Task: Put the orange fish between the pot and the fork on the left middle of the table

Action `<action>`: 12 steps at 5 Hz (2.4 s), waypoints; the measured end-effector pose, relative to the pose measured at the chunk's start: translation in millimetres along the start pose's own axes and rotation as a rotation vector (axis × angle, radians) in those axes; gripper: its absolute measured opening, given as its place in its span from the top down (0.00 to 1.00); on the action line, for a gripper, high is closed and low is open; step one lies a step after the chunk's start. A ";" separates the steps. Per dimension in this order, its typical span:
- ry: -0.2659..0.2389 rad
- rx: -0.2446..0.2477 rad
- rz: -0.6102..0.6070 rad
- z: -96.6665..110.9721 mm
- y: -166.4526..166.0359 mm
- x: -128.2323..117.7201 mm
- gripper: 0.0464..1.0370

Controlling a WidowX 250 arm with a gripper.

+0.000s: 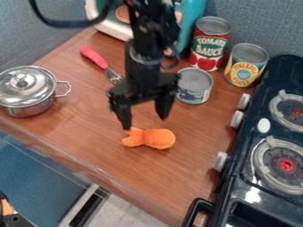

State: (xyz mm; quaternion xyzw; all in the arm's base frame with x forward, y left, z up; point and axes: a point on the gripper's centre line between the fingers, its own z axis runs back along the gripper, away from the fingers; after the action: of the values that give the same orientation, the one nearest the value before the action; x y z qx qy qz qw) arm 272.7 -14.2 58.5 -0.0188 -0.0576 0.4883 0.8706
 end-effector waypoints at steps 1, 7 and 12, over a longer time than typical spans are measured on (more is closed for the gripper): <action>-0.019 -0.009 0.039 -3.1 -6.9 -13.1 0.04; -0.072 -0.018 0.002 -47.9 -13.7 -6.8 0.57; -0.008 0.053 0.079 -15.0 38.6 147.0 0.61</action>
State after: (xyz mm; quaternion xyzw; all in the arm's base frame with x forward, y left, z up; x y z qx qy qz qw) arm 317.7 131.6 52.3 0.0038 -0.0474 0.5237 0.8506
